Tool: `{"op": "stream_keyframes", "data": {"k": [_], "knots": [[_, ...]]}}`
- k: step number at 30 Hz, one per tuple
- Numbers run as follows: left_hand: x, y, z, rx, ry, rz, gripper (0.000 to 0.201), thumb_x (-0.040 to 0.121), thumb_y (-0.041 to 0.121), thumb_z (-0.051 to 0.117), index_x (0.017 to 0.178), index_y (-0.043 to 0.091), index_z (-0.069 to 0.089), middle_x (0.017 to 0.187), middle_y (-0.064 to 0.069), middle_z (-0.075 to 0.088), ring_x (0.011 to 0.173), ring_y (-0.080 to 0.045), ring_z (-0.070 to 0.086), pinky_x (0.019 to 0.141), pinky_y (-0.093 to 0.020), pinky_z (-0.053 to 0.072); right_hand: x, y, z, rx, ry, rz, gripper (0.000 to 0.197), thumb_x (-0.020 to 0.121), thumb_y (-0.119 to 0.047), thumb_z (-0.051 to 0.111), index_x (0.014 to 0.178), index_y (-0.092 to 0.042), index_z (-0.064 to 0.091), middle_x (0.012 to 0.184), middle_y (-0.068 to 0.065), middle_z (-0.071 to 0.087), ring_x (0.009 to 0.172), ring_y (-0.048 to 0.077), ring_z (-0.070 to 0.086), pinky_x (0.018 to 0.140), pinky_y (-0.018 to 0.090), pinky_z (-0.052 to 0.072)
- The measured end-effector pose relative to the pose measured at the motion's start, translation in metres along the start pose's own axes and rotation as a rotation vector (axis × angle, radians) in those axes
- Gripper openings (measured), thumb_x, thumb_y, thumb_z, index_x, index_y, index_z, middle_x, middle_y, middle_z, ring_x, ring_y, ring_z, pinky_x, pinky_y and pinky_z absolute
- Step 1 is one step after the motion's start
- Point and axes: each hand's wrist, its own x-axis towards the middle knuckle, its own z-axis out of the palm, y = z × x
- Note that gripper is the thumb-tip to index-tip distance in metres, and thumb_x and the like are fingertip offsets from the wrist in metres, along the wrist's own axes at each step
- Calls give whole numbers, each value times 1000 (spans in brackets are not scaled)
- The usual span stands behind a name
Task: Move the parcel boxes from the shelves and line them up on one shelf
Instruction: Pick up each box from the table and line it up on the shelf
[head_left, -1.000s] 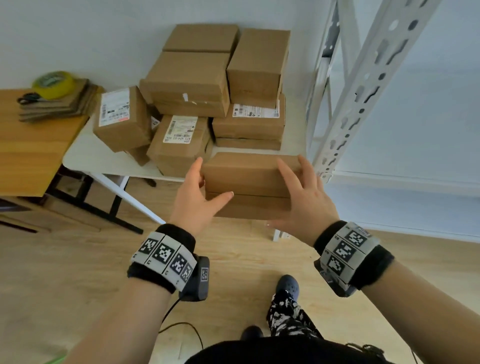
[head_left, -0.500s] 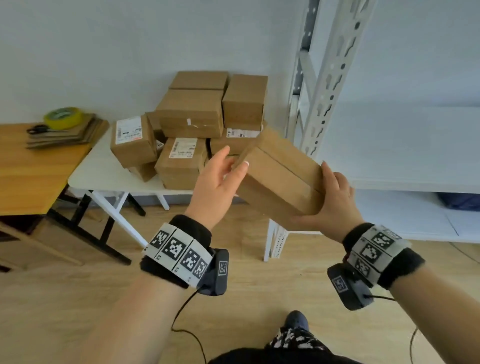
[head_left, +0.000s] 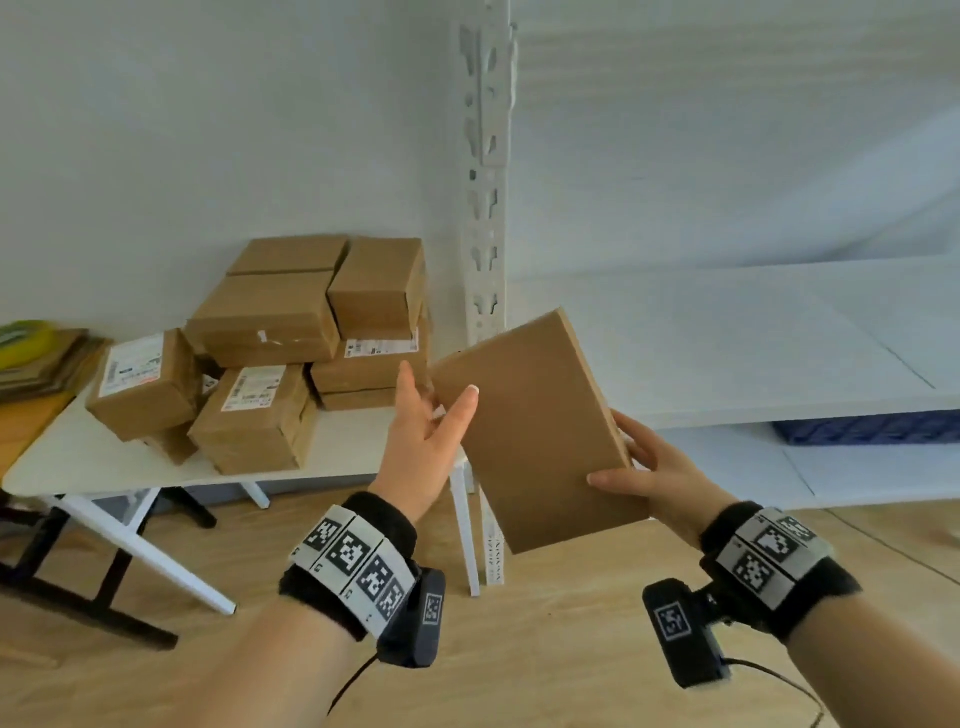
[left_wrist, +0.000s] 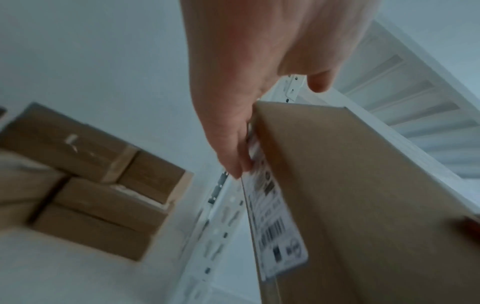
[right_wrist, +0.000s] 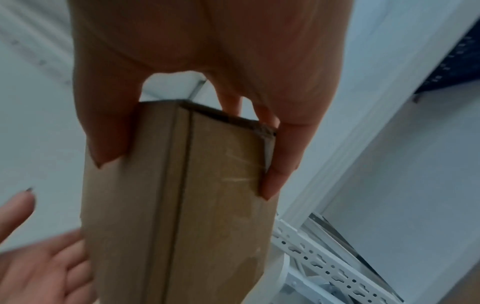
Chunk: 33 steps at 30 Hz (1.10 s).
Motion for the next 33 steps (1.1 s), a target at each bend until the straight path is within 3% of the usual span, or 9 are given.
{"op": "stream_keyframes", "data": {"k": [4,7,13,16,19,21,25,28,33], "knots": [[11,4,52,33,-143,-31,77,83,63,33,150,28,17,149,5,36,129,-8,42,110,-34,35,-2,-2,-52,310,-143,52,95,45,-39,87,130,-21,51,126,9,61,114,30,59,88,43,53],[17,2,89,49,-205,-123,85,77,74,29,149,31,16,151,4,31,137,-16,34,114,-43,28,3,1,-82,520,-140,80,104,38,-45,90,128,-12,51,125,12,61,116,29,57,91,44,49],[31,19,140,-10,-155,-157,35,91,51,40,123,37,40,120,11,57,114,-10,53,100,-36,43,17,-1,-120,665,-106,139,81,58,-45,83,125,-13,52,125,16,60,117,33,56,100,54,41],[35,23,152,42,-46,-76,40,85,51,51,121,37,42,114,15,58,110,-6,54,91,-23,45,23,-5,-134,371,9,100,46,87,-40,57,124,-13,53,124,11,59,113,25,57,91,44,50],[38,23,160,100,4,-62,55,74,57,58,121,39,38,112,17,56,110,-5,53,92,-24,44,26,-12,-138,139,71,-40,30,97,-27,45,122,-16,56,118,5,61,106,17,57,85,34,52],[38,22,165,141,27,-66,57,72,58,59,121,38,37,110,17,56,108,-5,53,93,-25,43,27,-12,-138,94,60,-77,45,93,-33,51,135,-18,46,121,0,58,108,16,56,89,35,51],[47,19,171,192,75,-129,53,82,52,59,125,26,43,112,11,56,106,-9,53,89,-24,44,28,-17,-129,-140,20,-106,122,54,-65,76,149,-22,11,137,-7,32,125,14,38,106,37,36],[57,16,168,216,95,-169,59,84,50,58,130,16,44,118,2,57,102,-12,54,86,-25,47,29,-31,-117,-380,29,-129,134,35,-73,66,147,-29,8,130,-5,24,120,15,32,103,33,36],[76,12,149,279,-7,-147,73,79,50,65,136,15,36,124,2,53,104,-12,54,88,-28,48,50,-52,-113,-546,23,-7,145,27,-77,72,147,-34,2,137,4,30,124,24,38,104,45,40]]}}
